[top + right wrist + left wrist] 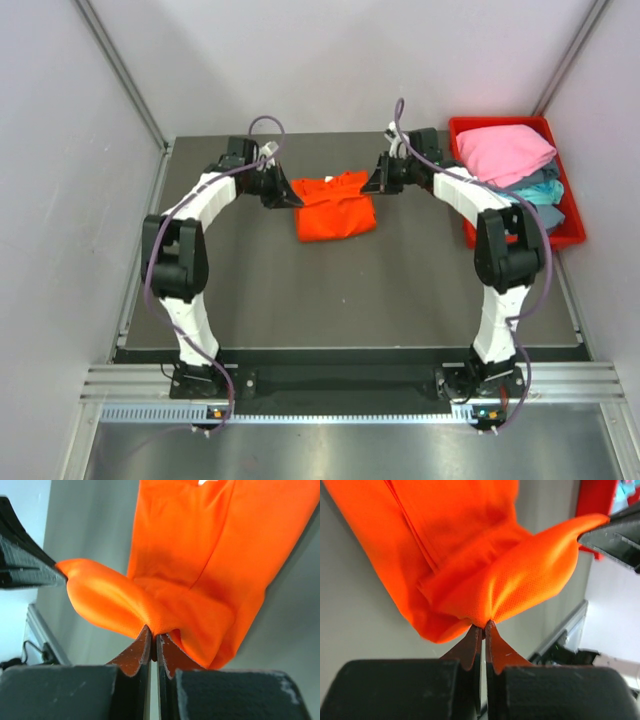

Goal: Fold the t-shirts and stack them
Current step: Fold the tshirt

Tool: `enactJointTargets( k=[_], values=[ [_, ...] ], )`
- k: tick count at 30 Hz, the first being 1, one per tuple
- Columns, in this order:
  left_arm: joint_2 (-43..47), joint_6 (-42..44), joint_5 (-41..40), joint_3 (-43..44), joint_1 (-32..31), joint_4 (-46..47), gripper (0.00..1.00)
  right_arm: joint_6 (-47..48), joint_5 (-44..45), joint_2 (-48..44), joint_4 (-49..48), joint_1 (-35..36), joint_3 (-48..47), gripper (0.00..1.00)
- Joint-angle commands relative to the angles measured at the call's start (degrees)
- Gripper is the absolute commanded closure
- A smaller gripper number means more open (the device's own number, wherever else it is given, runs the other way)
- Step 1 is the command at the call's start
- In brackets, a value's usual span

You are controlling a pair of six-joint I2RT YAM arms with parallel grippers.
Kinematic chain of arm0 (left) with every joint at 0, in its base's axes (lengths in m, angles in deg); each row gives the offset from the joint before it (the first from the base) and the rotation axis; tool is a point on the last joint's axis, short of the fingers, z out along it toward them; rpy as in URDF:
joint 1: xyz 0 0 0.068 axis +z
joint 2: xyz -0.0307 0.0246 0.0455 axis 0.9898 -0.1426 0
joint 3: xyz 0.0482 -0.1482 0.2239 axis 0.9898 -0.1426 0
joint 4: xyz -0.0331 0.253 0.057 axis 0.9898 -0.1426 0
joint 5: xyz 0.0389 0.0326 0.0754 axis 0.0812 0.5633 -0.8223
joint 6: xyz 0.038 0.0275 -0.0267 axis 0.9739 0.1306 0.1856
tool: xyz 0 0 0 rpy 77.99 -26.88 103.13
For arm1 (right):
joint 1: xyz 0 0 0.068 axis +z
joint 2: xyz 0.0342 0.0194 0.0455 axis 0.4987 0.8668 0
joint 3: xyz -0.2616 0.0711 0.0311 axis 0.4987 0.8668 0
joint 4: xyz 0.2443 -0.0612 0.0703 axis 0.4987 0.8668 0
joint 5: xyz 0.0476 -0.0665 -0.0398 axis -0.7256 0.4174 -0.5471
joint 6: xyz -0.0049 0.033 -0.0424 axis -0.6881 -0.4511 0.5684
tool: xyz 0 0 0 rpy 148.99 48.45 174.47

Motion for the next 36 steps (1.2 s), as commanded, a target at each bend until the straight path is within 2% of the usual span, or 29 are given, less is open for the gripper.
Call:
enactJointTargets(
  k=[1, 8, 21, 27, 30, 31, 32, 33, 34, 36],
  values=[
    [-5.1, 2.9, -1.6, 7.4, 1.2, -0.4, 1.0, 2.1, 1.2, 5.0, -2.2, 0.3, -6.6, 1.0],
    [-16.3, 5.2, -2.8, 20.2, 1.7, -0.6, 1.0, 1.9, 2.6, 13.8, -3.0, 0.2, -16.6, 1.0],
    [-23.6, 7.2, -7.3, 28.7, 1.6, 1.0, 1.0, 1.5, 5.5, 21.0, -5.7, -0.4, -24.8, 1.0],
    [-27.7, 9.0, -12.4, 34.4, 1.3, 2.2, 1.0, 1.9, 7.7, 24.0, -6.2, -0.7, -26.5, 1.0],
    [-29.5, 10.9, -17.2, 36.6, 0.9, 1.9, 0.93, 2.6, 9.1, 25.2, -6.5, -0.6, -27.6, 0.99],
    [-29.8, 11.2, -18.3, 37.5, 0.6, 1.8, 0.88, 2.9, 9.5, 25.4, -6.6, -0.7, -28.2, 0.96],
    [-29.8, 11.4, -20.7, 38.0, 0.5, 1.3, 0.82, 4.0, 9.9, 25.4, -6.5, -0.5, -28.4, 0.78],
    [-29.7, 11.9, -21.7, 38.7, 0.3, 0.5, 0.57, 4.7, 10.3, 25.0, -6.5, -0.4, -28.7, 0.65],
    [-29.3, 12.3, -22.4, 39.4, 0.0, 0.0, 0.5, 5.5, 11.2, 24.7, -5.8, -0.3, -29.5, 0.48],
    [-27.1, 12.0, -23.9, 39.5, -0.1, -1.5, 0.39, 7.3, 12.5, 22.7, -5.1, -0.3, -30.0, 0.34]
  ],
)
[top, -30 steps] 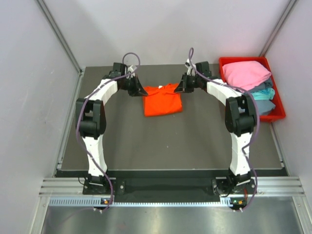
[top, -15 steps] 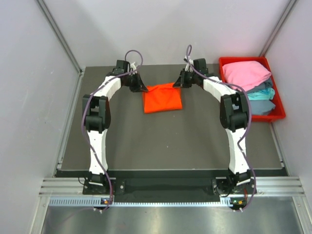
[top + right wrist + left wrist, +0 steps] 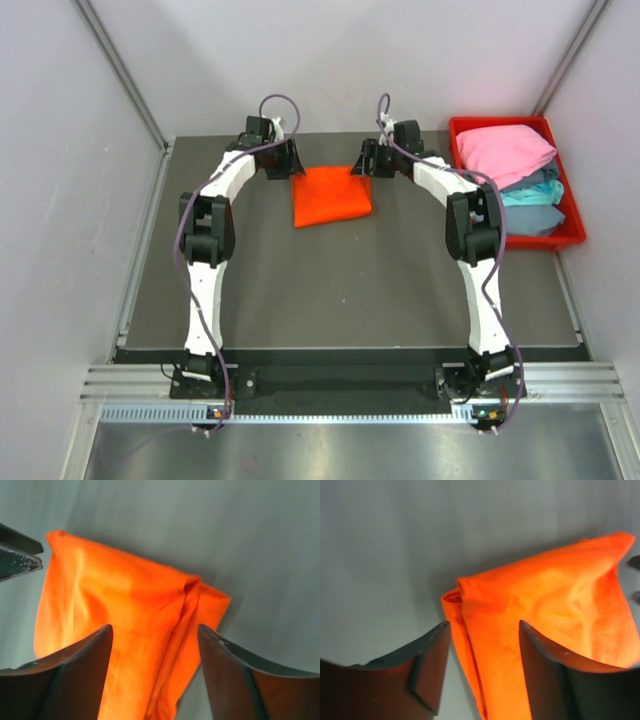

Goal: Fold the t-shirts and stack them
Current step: Fold the tshirt, then neatly place the folded tshirt to the corner

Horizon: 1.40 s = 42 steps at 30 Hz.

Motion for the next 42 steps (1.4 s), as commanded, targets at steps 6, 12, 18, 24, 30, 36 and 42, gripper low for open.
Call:
enactJointTargets(
  k=[6, 12, 18, 24, 30, 36, 42],
  values=[
    [12.1, 0.5, -5.2, -3.2, 0.0, -3.7, 0.31, 4.3, 2.2, -10.7, -0.3, -1.2, -2.2, 0.24],
    [18.1, -3.4, 2.4, -13.3, 1.3, -4.7, 0.27, -3.8, -7.0, -15.3, -2.0, -1.3, 5.1, 0.28],
    [19.0, -6.8, 9.1, -21.4, 2.8, -3.5, 0.27, -11.2, -12.6, -15.0, -5.8, -1.1, 13.7, 0.31],
    [17.1, -5.5, 11.1, -22.1, 3.5, -2.1, 0.35, -12.2, -14.2, -11.3, -5.6, -0.7, 13.6, 0.33],
    [12.3, -5.8, 12.9, -20.7, 3.5, -0.8, 0.35, -12.6, -15.2, -7.7, -6.2, -0.8, 11.6, 0.33],
    [7.2, -4.9, 11.6, -17.7, 3.1, -0.3, 0.37, -12.7, -15.4, -5.3, -6.2, -0.9, 11.4, 0.33],
    [3.8, -5.7, 12.9, -15.0, 3.1, 0.5, 0.47, -10.2, -13.8, -4.5, -4.2, -1.0, 11.8, 0.34]
  ],
)
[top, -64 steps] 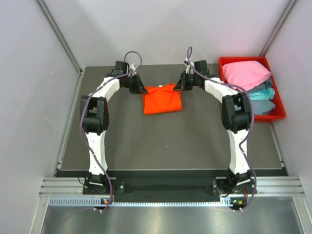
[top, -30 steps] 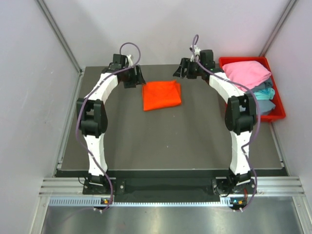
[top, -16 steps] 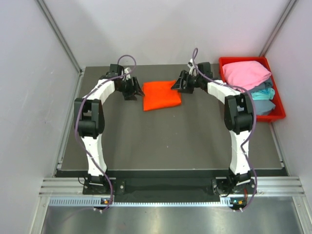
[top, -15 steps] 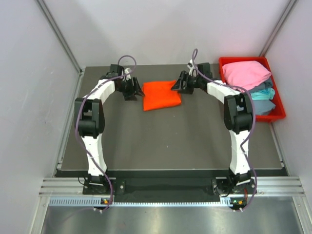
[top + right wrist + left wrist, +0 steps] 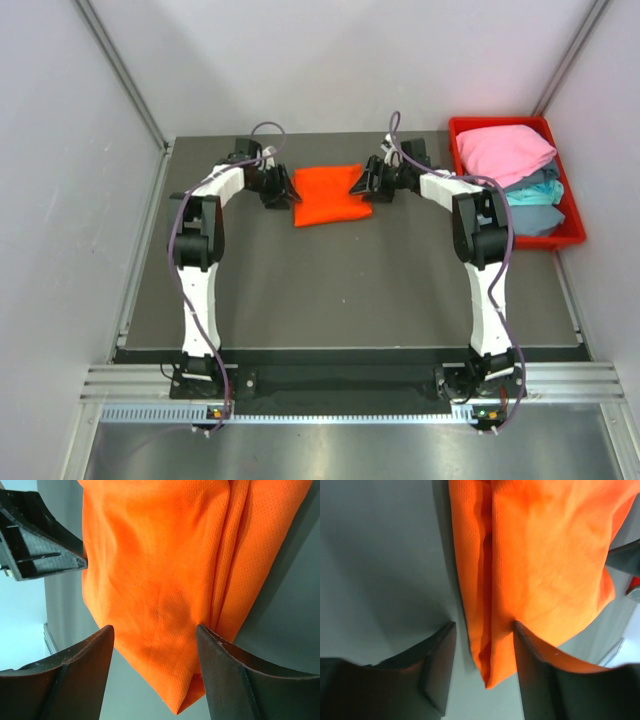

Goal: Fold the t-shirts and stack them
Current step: Neatly place the folded tshirt to the corner

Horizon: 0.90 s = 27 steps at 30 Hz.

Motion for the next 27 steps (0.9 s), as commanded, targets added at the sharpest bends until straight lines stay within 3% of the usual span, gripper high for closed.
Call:
enactJointTargets(
  k=[1, 3, 4, 6, 7, 10, 17, 27],
  values=[
    [-2.8, -0.1, 1.1, 1.8, -0.2, 2.3, 0.5, 2.7, 1.2, 0.5, 0.4, 0.0, -2.4, 0.34],
    [-3.6, -0.4, 3.2, 2.4, -0.6, 3.2, 0.59, 3.4, 2.1, 0.1, 0.8, 0.0, -2.1, 0.33],
    [-4.6, -1.1, 4.2, 2.7, -0.7, 3.5, 0.71, 4.1, 2.3, 0.1, 1.2, 0.1, -2.0, 0.33],
    [-5.3, -1.8, 5.7, 3.1, -0.9, 4.7, 0.8, 4.6, 2.7, -0.4, 1.7, 0.2, -1.8, 0.32],
    [-6.0, -1.9, 6.1, 3.5, -1.0, 5.0, 0.91, 4.9, 2.7, -0.6, 1.7, 0.1, -1.6, 0.32],
    [-6.5, -1.4, 5.5, 4.6, -1.1, 4.9, 1.0, 5.7, 3.2, -0.8, 1.9, 0.2, -1.1, 0.32],
    [0.9, 4.4, 2.7, 5.3, 1.2, 1.2, 1.0, 9.1, 3.6, -5.5, 3.4, -1.2, -2.1, 0.31],
    [12.2, 22.3, -7.4, 4.4, 6.1, -9.7, 1.0, 13.1, 5.8, -8.6, 5.1, -6.5, -4.8, 0.29]
  ],
)
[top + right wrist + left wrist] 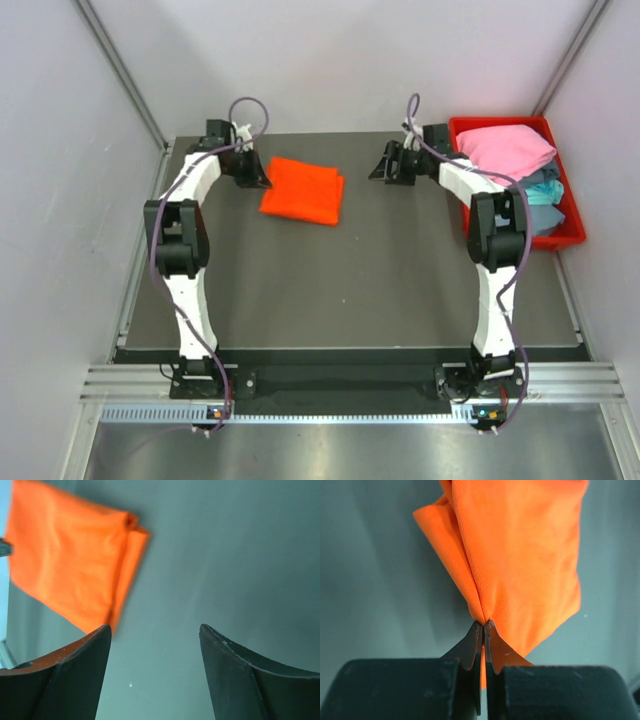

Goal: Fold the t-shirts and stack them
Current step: Neatly place the folded tshirt to the corner

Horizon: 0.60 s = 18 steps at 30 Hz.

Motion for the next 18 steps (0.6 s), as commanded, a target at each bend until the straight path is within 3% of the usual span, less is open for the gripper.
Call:
enactJointTargets(
  k=[1, 12, 18],
  values=[
    [5.8, 8.5, -5.4, 0.5, 3.2, -4.0, 1.0, 2.6, 0.9, -4.0, -0.6, -2.0, -2.9, 0.28],
    [4.5, 19.5, -18.4, -0.9, 11.8, -7.1, 1.0, 1.8, 0.9, -3.1, -1.3, -4.2, -4.4, 0.28],
    [2.3, 22.8, -32.8, 0.1, 13.4, -3.5, 1.0, 1.2, 0.4, -2.8, -1.7, -4.2, -4.1, 0.28]
  ],
)
